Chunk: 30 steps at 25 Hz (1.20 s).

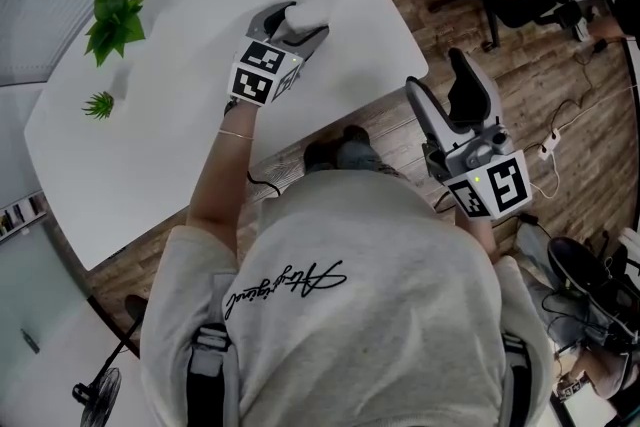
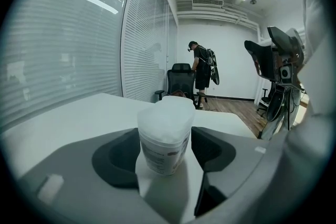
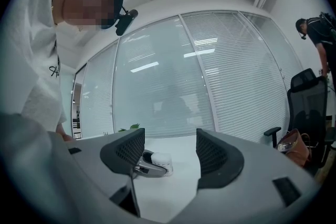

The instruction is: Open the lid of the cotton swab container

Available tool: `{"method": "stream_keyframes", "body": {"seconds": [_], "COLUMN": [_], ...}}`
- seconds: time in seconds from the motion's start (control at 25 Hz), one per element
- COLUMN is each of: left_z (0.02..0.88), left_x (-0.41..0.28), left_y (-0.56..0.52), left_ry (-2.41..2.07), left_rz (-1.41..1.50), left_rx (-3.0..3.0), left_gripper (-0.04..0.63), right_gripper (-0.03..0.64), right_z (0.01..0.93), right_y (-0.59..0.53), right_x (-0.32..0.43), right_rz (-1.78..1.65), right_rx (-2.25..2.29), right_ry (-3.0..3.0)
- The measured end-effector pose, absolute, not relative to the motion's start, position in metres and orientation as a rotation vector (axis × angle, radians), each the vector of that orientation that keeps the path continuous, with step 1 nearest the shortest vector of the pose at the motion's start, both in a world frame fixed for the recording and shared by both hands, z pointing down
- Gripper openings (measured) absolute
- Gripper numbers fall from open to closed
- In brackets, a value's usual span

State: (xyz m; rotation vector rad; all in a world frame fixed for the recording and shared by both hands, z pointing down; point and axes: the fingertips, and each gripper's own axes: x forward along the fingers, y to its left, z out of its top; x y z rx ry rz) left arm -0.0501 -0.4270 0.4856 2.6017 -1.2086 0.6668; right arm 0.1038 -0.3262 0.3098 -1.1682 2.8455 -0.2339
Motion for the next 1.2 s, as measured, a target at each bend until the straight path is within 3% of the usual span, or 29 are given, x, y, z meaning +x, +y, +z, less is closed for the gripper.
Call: {"method": "stream_keyframes", "body": {"seconds": [0.36, 1.2], "left_z": [0.488, 0.477], "left_x": [-0.052, -0.055], "left_y": [-0.429, -0.397], "left_ry": [-1.220, -1.121], "left_rz": [0.687, 0.687], "left_rx": [2.593, 2.681], "left_gripper": [0.253, 0.253], "right_gripper": [0.287, 0.281], "right_z": [0.308, 0.287], "right_y": [-0.326, -0.296], "right_x": [0.100, 0.081], "right_rz": [-0.258, -0.182], "right_rx": [-1.153, -1.103], "right_ry": [2.829, 2.814]}}
